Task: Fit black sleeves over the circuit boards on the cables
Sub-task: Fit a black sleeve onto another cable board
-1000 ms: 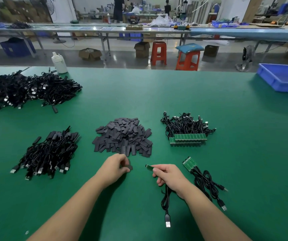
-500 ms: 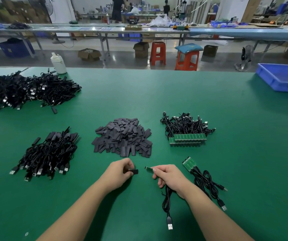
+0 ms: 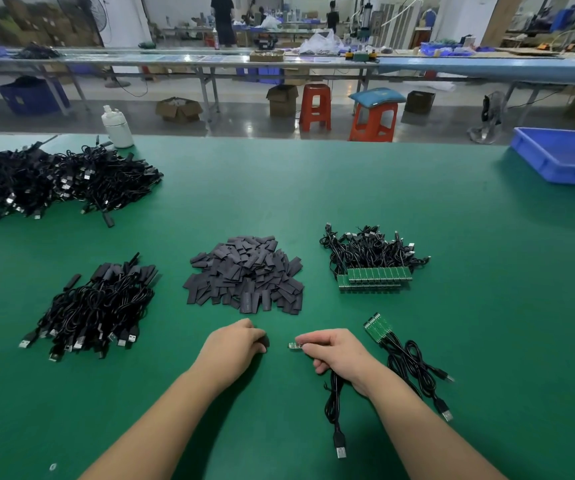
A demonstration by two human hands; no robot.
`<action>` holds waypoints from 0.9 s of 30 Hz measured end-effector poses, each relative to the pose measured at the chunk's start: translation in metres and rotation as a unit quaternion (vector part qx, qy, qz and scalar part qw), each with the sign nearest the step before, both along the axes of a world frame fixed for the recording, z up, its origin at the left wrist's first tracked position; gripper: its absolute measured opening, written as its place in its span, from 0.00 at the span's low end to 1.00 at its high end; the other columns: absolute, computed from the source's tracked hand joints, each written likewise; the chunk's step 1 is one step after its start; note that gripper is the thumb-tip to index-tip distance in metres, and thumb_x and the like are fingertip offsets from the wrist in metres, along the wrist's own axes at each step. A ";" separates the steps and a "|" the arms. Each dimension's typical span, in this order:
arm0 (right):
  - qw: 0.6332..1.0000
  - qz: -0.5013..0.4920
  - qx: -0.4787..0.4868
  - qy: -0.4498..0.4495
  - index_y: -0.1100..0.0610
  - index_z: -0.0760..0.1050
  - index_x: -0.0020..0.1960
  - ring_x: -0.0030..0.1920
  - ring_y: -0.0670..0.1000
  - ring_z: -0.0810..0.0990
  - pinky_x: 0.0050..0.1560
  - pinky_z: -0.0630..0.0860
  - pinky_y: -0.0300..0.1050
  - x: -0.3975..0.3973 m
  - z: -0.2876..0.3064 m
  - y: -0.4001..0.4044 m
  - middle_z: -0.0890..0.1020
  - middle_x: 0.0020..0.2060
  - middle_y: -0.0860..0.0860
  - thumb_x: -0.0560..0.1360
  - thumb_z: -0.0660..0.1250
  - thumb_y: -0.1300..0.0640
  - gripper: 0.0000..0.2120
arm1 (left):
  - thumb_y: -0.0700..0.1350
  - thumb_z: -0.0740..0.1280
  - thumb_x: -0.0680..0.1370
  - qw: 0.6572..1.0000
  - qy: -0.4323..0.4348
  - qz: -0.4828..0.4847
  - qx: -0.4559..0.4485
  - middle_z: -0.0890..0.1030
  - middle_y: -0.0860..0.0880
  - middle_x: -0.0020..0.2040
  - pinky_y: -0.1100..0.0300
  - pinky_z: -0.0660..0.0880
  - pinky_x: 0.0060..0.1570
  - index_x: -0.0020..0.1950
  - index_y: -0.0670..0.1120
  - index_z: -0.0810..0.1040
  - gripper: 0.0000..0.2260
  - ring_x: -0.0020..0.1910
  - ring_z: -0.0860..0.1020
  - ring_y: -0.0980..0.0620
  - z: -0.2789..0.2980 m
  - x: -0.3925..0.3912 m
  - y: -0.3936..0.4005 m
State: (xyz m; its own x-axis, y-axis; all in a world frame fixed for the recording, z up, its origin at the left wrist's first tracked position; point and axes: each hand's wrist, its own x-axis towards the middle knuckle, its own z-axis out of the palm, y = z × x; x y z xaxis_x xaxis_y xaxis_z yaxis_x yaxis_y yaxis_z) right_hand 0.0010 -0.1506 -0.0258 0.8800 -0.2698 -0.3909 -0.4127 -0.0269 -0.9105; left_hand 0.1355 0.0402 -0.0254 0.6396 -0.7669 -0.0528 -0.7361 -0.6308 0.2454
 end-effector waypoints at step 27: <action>1.000 -0.024 -0.001 -0.008 0.51 0.85 0.54 0.35 0.44 0.79 0.41 0.78 0.36 -0.001 -0.003 0.004 0.84 0.38 0.50 0.76 0.72 0.62 0.10 | 0.47 0.75 0.73 0.939 0.203 0.118 -0.252 0.84 0.61 0.48 0.79 0.68 0.48 0.55 0.52 0.85 0.10 0.47 0.78 0.72 -0.010 -0.033 -0.005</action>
State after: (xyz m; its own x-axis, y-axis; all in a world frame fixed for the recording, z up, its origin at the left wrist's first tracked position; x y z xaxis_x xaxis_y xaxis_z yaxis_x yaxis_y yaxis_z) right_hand 0.0003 -0.1467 -0.0289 0.8722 -0.3135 -0.3755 -0.3984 -0.0097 -0.9172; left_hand 0.1023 0.0356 -0.0353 0.8001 -0.5999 0.0022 -0.3720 -0.4933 0.7863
